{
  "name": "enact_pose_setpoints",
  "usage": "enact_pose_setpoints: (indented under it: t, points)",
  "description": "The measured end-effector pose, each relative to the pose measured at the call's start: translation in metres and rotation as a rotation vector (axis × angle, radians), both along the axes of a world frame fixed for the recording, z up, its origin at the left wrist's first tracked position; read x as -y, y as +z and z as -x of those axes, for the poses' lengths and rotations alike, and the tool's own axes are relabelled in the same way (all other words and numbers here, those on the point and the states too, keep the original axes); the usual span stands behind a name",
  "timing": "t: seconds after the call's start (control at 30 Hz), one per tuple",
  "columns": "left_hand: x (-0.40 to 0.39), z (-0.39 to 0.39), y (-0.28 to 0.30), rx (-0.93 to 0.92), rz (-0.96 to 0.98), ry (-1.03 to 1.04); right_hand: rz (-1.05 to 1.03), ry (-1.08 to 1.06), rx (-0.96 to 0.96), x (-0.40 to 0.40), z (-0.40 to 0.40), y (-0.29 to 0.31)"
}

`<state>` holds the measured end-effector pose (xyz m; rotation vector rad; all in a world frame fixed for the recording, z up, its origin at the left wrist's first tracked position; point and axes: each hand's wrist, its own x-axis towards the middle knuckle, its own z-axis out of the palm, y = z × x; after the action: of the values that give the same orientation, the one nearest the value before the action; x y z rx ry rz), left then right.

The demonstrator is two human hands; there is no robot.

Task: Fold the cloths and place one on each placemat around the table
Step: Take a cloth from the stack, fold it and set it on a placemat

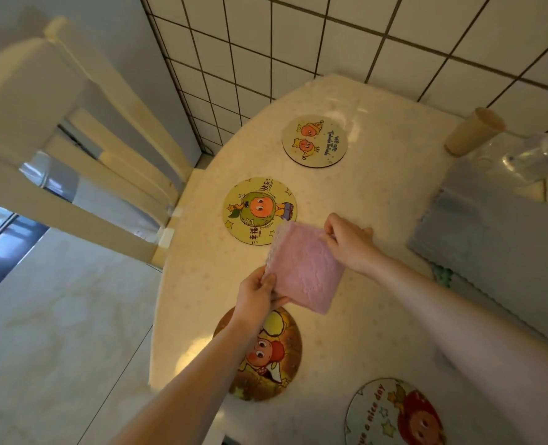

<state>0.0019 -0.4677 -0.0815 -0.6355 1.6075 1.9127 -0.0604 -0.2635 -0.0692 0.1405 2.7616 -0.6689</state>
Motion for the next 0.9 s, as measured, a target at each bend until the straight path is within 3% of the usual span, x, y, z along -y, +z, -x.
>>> enact_pose_setpoints:
  t: [0.4, 0.47, 0.57, 0.63, 0.77, 0.9]
  points:
    - [0.008, 0.01, 0.003, -0.105, 0.502, -0.248, -0.312, 0.17, -0.112, 0.004, -0.008, -0.026]
    - [0.009, 0.006, 0.007, -0.258, 0.654, -0.309, -0.376, 0.154, -0.176, 0.006, -0.012, -0.026]
    - [0.013, 0.002, 0.003, -0.766, 1.123, -0.565, -0.448, 0.112, -0.379, 0.02, -0.03, -0.019]
    - [0.016, 0.003, -0.006, -0.995, 1.235, -0.792, -0.396, 0.195, -0.46, 0.03, -0.052, -0.02]
    - [0.028, 0.007, -0.022, -0.915, 1.226, -1.132, -0.364, 0.336, -0.263, 0.025, -0.092, -0.036]
    - [0.027, 0.01, -0.018, -0.775, 1.191, -1.166, -0.354, 0.275, -0.122, 0.007, -0.105, -0.035]
